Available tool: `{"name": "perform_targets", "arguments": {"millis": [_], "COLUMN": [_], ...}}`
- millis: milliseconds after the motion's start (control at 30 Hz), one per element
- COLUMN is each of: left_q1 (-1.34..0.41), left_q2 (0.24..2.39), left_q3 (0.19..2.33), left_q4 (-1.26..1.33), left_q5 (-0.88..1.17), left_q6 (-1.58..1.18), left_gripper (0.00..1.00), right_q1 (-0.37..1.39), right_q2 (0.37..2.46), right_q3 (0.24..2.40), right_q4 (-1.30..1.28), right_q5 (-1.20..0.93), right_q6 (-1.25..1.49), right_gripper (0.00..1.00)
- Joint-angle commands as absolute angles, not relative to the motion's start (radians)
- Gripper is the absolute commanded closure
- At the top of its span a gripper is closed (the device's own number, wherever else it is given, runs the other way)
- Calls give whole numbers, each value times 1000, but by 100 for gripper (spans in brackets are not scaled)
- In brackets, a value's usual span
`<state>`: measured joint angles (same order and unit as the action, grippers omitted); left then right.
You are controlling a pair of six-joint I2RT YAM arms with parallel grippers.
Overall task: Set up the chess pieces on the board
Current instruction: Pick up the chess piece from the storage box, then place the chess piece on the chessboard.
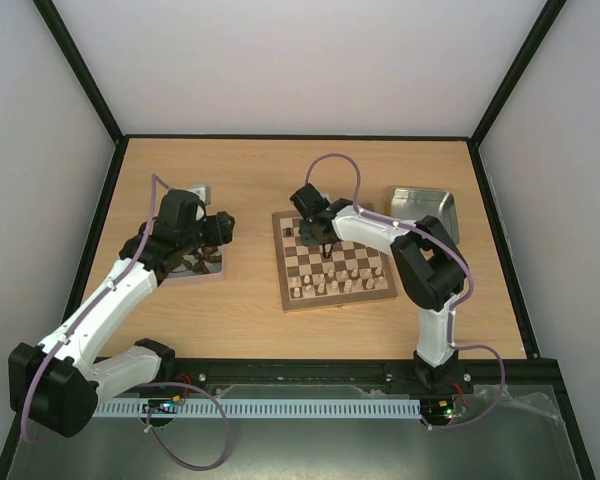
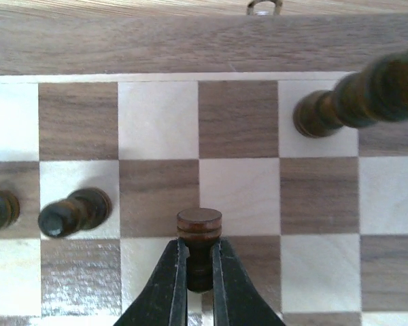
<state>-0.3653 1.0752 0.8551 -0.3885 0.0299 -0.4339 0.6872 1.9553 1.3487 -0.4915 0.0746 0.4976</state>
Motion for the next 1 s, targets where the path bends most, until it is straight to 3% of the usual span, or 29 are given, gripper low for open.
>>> {"name": "perform_targets", "arguments": {"millis": [0, 233, 633, 867, 967], "left_q1": [-362, -362, -431, -479, -479], "left_q2": [1079, 1104, 1156, 1228, 1236], "left_q3": [842, 823, 768, 795, 787], "left_q4": [-364, -235, 178, 228, 253], "left_q5": [104, 373, 724, 752, 743], "left_q6": [-472, -610, -961, -1023, -1062], "left_gripper": [29, 28, 18, 24, 34], "right_q1": [680, 680, 683, 683, 682], "right_q2": [1846, 1634, 1410, 1400, 1399], "right_q3": [1314, 1226, 1104, 1118, 1119], "right_q4": [-496, -411, -141, -193, -212], "right_q5": [102, -6, -690, -778, -790], "right_q6": [446, 299, 83, 17, 7], "right_gripper": [98, 98, 98, 98, 98]}}
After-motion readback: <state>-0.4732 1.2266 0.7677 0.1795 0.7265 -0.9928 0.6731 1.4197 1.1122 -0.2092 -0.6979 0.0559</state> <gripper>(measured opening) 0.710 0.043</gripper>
